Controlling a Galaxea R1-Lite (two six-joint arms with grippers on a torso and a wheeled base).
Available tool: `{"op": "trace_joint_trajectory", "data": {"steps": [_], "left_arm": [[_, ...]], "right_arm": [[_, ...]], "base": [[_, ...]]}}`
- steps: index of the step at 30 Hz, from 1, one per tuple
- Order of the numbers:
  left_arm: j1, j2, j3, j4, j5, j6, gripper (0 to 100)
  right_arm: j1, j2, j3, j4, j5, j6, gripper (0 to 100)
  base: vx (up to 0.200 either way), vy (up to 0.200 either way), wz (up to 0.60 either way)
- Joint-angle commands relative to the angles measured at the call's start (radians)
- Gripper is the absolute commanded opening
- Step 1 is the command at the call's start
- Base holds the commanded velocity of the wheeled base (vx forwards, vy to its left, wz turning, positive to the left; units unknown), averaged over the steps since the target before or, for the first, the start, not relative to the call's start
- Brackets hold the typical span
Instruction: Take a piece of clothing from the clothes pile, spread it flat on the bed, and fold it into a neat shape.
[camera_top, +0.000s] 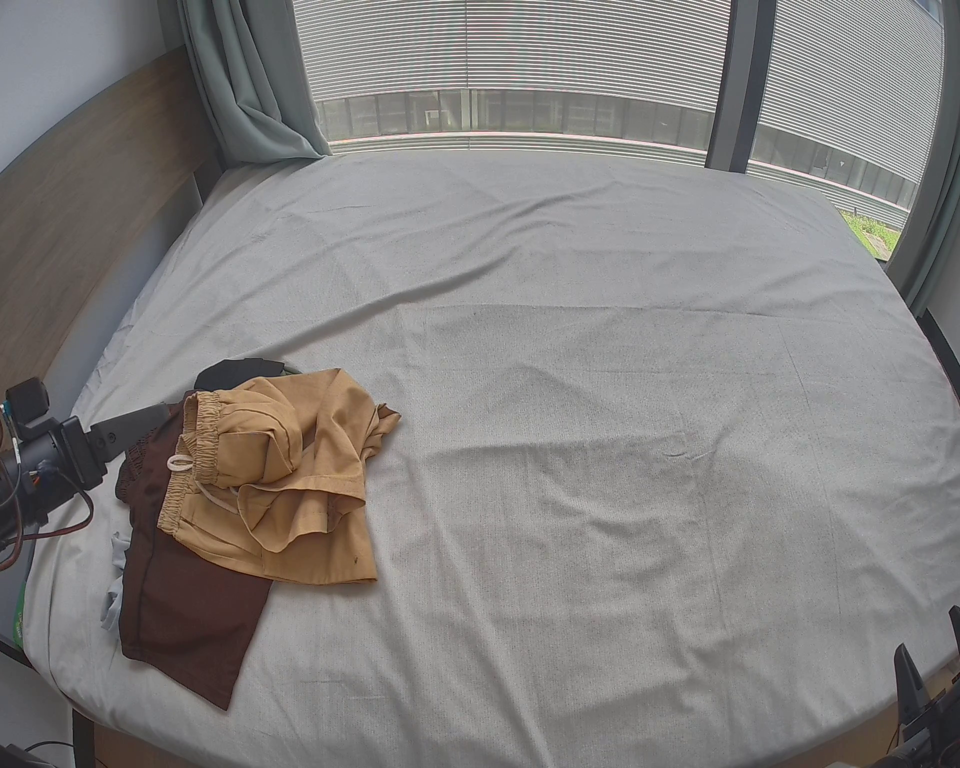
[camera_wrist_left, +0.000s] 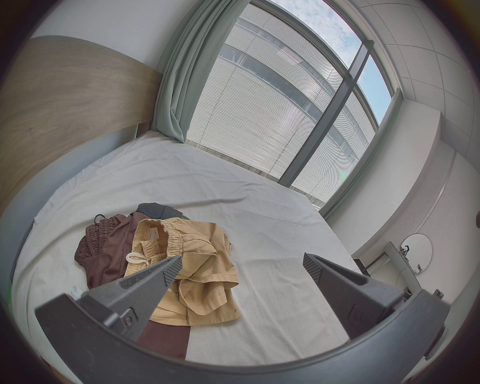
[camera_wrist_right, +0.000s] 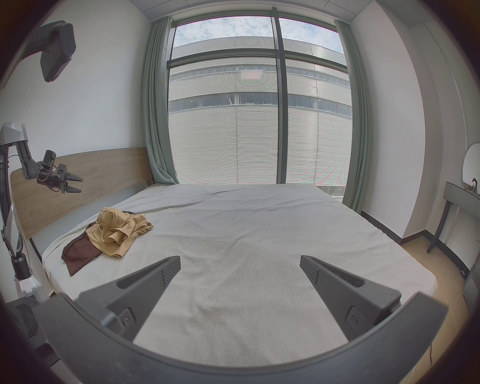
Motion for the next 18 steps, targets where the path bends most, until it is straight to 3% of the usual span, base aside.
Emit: {"op": "trace_joint_trajectory", "data": {"steps": [1, 18], "left_arm": [[0.004, 0.135, -0.023, -0.043, 0.001, -0.001, 100], [0.003, 0.370, -0.136, -0.102, 0.005, -0.005, 100]], "right_arm": [[0.000, -0.007, 0.018, -0.001, 0.001, 0.000, 100], [-0.002, -0.009, 0.018, 0.000, 0.001, 0.000, 100]], "base": [[0.000, 0.000, 0.00], [0.000, 0.000, 0.00]]}}
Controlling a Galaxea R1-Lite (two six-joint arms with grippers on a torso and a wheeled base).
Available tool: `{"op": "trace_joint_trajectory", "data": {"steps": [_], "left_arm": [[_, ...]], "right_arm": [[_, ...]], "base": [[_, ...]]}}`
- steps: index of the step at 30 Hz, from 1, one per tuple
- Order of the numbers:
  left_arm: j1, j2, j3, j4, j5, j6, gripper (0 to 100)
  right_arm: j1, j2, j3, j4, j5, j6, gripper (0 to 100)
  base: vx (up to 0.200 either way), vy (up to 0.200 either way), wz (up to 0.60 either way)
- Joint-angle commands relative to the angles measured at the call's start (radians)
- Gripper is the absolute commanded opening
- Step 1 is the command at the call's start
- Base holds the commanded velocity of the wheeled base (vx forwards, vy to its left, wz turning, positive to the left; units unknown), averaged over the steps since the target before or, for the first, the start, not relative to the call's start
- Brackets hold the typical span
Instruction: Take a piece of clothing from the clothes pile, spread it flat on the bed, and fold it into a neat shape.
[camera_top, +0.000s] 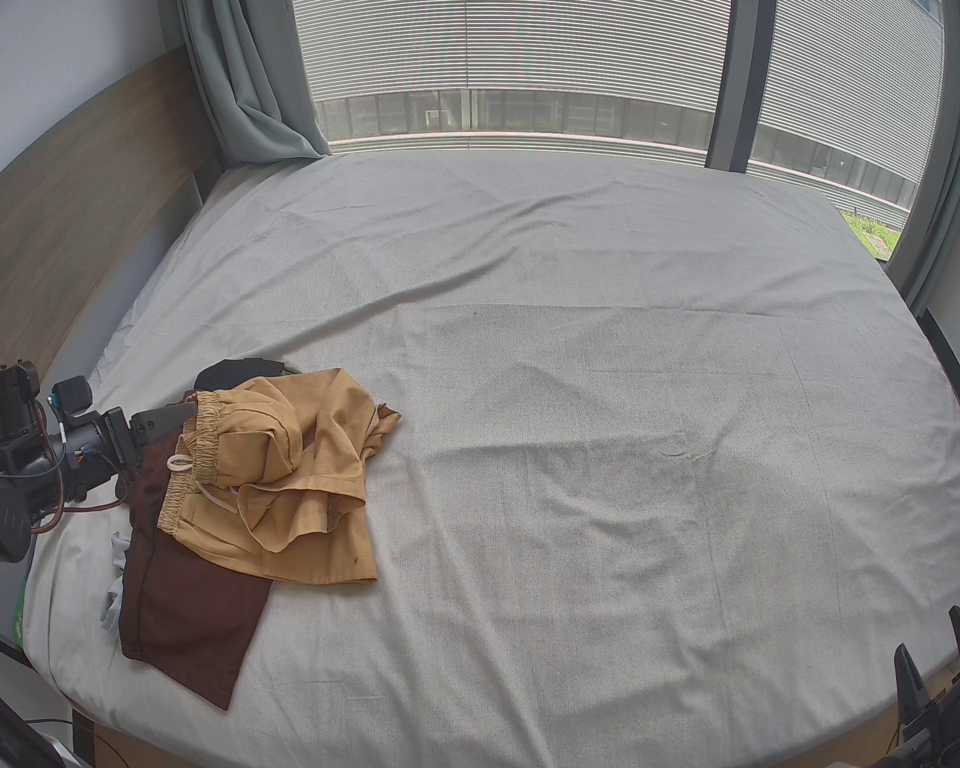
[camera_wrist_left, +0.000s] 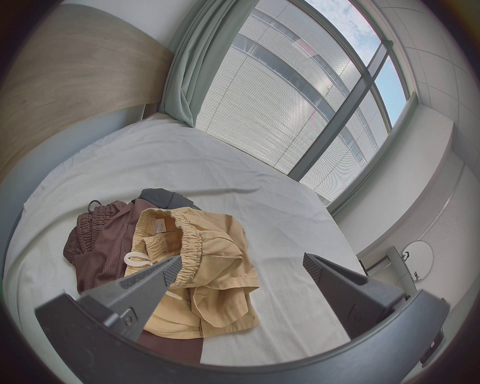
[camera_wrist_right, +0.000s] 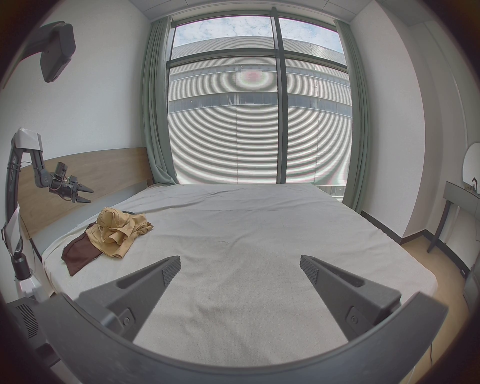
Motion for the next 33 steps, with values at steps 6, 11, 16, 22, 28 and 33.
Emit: {"op": "trace_joint_trajectory", "data": {"steps": [6, 11, 16, 22, 28, 33], "left_arm": [[0.000, 0.161, -0.064, -0.054, 0.002, -0.004, 100], [-0.009, 0.219, -0.094, -0.058, 0.004, -0.002, 100], [-0.025, 0.271, -0.121, -0.087, 0.007, -0.002, 100], [-0.052, 0.319, -0.141, -0.114, 0.007, -0.004, 100], [-0.108, 0.334, -0.140, -0.153, 0.013, -0.004, 100], [-0.134, 0.343, -0.144, -0.169, 0.045, -0.005, 100]], "right_arm": [[-0.002, -0.007, 0.018, -0.001, 0.000, -0.001, 100], [-0.002, -0.007, 0.018, -0.001, 0.000, -0.001, 100], [0.000, -0.007, 0.018, 0.000, 0.000, -0.001, 100], [-0.002, -0.007, 0.018, 0.000, 0.000, -0.001, 100], [-0.002, -0.007, 0.018, 0.000, 0.000, -0.001, 100], [-0.002, -0.007, 0.018, 0.000, 0.000, 0.000, 100]], "base": [[0.000, 0.000, 0.00], [0.000, 0.000, 0.00], [0.000, 0.000, 0.00], [0.000, 0.000, 0.00], [0.000, 0.000, 0.00], [0.000, 0.000, 0.00]]}}
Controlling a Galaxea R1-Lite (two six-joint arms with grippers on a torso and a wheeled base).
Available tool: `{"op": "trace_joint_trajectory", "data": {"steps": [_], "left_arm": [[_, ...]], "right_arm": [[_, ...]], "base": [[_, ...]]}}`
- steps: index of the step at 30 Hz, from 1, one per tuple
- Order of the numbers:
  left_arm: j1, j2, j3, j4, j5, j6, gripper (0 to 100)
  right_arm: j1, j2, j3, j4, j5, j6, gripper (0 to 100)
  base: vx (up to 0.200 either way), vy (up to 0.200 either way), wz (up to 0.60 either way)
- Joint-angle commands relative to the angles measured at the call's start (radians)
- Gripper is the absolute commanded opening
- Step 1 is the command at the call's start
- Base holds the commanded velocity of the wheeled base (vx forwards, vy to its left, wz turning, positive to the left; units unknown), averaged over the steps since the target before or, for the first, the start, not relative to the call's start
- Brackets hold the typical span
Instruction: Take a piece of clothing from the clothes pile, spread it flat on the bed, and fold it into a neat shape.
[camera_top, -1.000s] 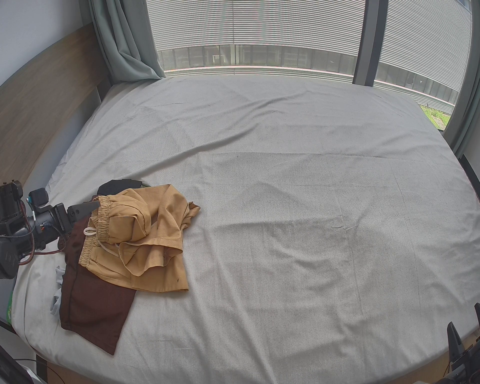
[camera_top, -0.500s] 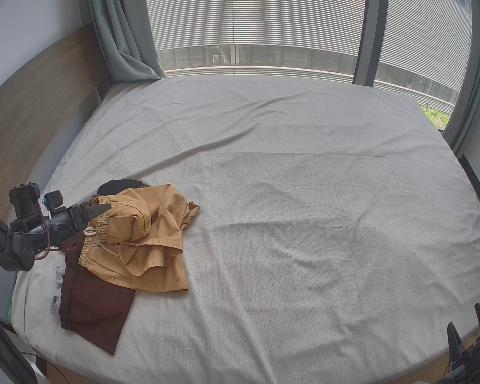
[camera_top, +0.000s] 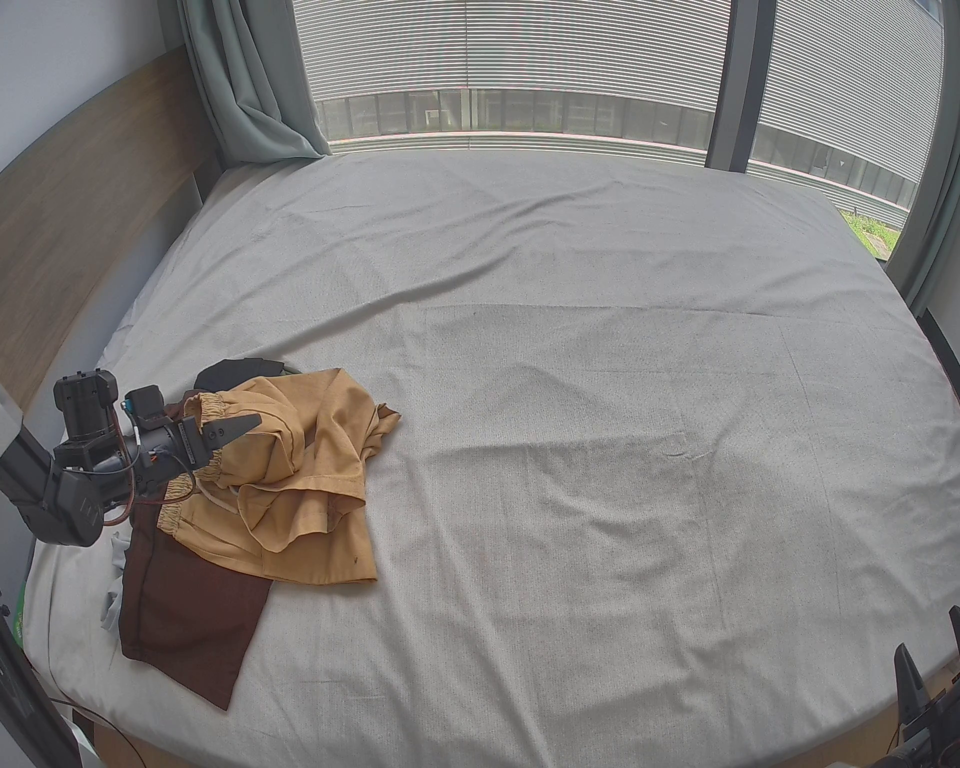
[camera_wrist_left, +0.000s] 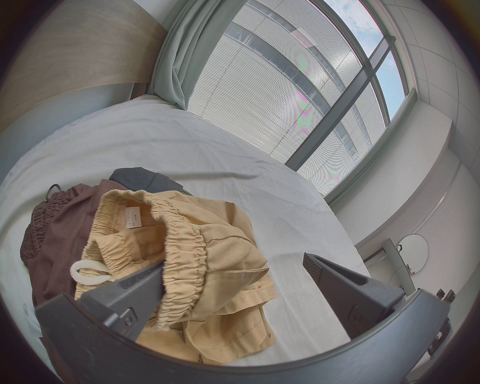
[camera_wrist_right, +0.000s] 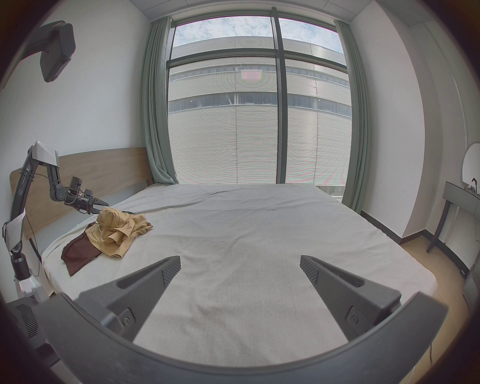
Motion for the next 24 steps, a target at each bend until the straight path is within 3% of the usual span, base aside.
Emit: {"op": "trace_joint_trajectory", "data": {"steps": [1, 11, 12, 24], "left_arm": [[-0.020, 0.015, -0.007, -0.005, 0.006, -0.003, 100], [-0.012, 0.035, -0.010, -0.036, 0.009, -0.008, 100], [-0.011, 0.041, -0.010, -0.043, 0.009, -0.008, 0], [-0.006, 0.053, 0.001, -0.071, 0.006, -0.046, 0]], "right_arm": [[0.002, -0.009, 0.018, 0.000, 0.000, 0.001, 100], [0.002, -0.009, 0.018, 0.000, 0.000, 0.001, 100], [0.000, -0.009, 0.018, 0.000, 0.000, 0.001, 100], [0.000, -0.007, 0.018, 0.000, 0.000, 0.001, 100]], "base": [[0.000, 0.000, 0.00], [0.000, 0.000, 0.00], [0.000, 0.000, 0.00], [0.000, 0.000, 0.00]]}}
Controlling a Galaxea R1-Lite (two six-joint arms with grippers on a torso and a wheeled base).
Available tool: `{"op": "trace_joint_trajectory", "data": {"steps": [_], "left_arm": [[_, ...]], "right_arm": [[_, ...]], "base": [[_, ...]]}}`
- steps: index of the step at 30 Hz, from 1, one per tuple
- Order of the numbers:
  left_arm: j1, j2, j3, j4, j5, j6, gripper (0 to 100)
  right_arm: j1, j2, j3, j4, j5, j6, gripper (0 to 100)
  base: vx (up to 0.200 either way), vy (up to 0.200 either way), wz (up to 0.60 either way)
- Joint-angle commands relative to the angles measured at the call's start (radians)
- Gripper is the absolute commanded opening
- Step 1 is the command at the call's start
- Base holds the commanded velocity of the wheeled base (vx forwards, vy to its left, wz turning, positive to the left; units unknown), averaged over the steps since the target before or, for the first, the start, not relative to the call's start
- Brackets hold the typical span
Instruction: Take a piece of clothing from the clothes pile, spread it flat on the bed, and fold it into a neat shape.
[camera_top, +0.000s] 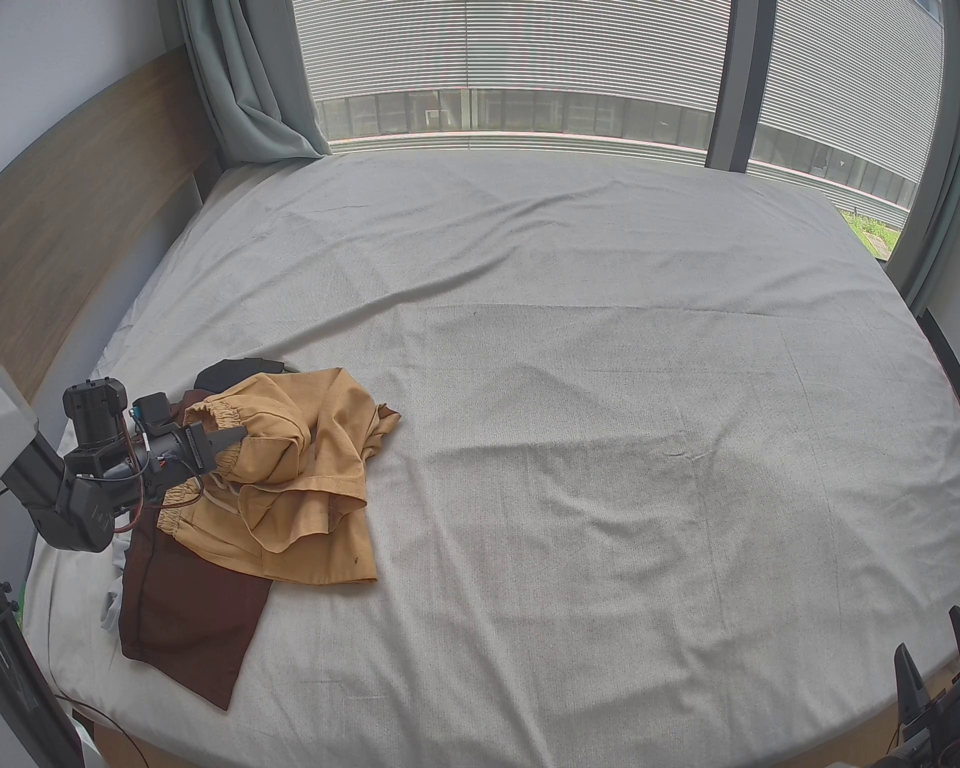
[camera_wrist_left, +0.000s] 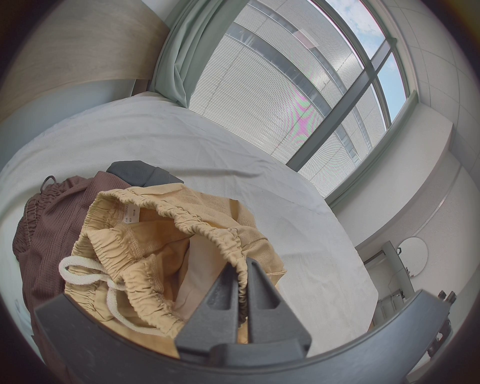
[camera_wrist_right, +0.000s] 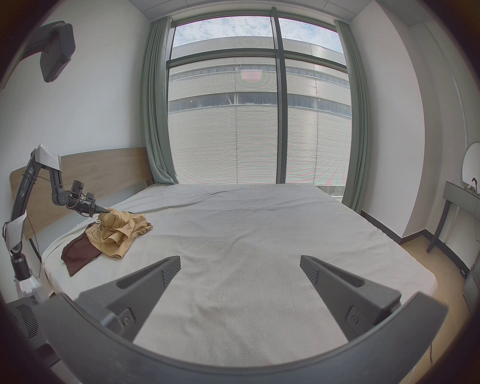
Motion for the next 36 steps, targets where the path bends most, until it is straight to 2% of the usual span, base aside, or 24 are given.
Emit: {"op": "trace_joint_trajectory", "data": {"steps": [1, 12, 18, 23, 31, 36], "left_arm": [[0.002, -0.009, 0.003, -0.005, -0.002, -0.023, 0], [-0.010, -0.196, 0.103, -0.044, -0.015, -0.161, 0], [-0.009, -0.284, 0.141, -0.043, -0.052, -0.178, 0], [-0.012, -0.393, 0.192, -0.041, -0.099, -0.231, 0], [-0.010, -0.463, 0.235, -0.044, -0.101, -0.228, 0], [-0.013, -0.532, 0.242, -0.034, -0.133, -0.235, 0]], "right_arm": [[0.000, -0.007, 0.018, 0.000, 0.001, -0.001, 100], [0.000, -0.007, 0.018, 0.000, 0.001, -0.001, 100], [-0.002, -0.007, 0.018, 0.000, 0.001, -0.001, 100], [-0.002, -0.007, 0.018, 0.000, 0.001, -0.002, 100], [-0.002, -0.007, 0.018, 0.000, 0.001, 0.001, 100], [-0.002, -0.007, 0.018, 0.000, 0.001, 0.001, 100]], "base": [[0.000, 0.000, 0.00], [0.000, 0.000, 0.00], [0.000, 0.000, 0.00], [0.000, 0.000, 0.00], [0.000, 0.000, 0.00], [0.000, 0.000, 0.00]]}}
